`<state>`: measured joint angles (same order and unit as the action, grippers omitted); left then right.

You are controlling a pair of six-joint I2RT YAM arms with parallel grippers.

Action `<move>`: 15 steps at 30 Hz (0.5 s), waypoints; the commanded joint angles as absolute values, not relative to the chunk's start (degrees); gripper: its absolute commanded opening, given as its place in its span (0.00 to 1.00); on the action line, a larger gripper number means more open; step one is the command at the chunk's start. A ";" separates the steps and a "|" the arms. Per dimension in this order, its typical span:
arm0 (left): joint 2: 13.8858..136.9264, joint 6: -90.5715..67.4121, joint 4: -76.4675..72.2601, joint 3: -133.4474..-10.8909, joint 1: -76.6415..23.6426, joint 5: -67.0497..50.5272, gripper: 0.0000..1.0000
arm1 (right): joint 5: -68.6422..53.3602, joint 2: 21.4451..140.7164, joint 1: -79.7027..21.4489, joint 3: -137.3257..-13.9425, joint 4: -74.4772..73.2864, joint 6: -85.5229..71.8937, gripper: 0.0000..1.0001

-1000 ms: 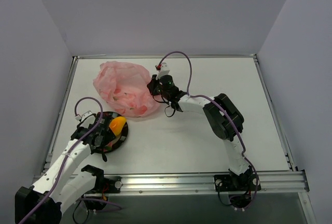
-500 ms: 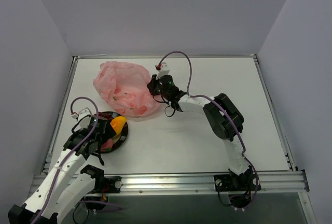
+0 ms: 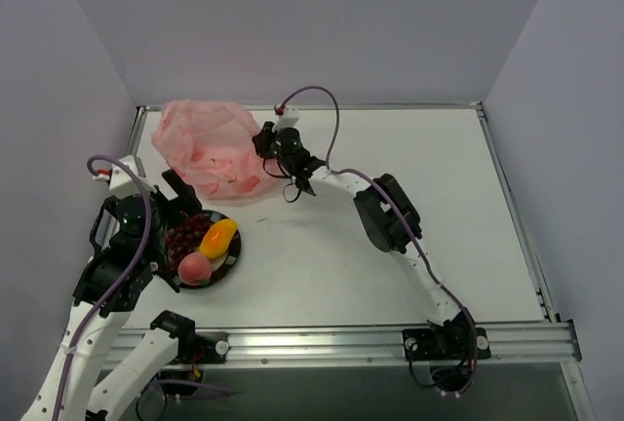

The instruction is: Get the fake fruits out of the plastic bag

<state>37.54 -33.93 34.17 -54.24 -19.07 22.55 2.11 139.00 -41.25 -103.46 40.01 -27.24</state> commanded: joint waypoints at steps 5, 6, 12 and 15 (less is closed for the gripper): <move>37.62 -22.42 28.39 -58.88 -19.25 21.09 0.94 | 0.62 138.35 -40.52 -112.86 36.30 -25.58 0.89; 37.62 -21.98 27.87 -59.67 -19.25 20.83 0.94 | 0.01 134.69 -40.17 -111.46 35.78 -25.40 1.00; 39.72 -19.51 25.05 -63.89 -19.16 18.73 0.94 | -5.97 114.84 -39.46 -101.71 35.25 -20.13 1.00; 39.82 -19.42 23.82 -64.51 -19.25 18.63 0.94 | -4.49 103.21 -39.29 -90.65 35.24 -18.72 1.00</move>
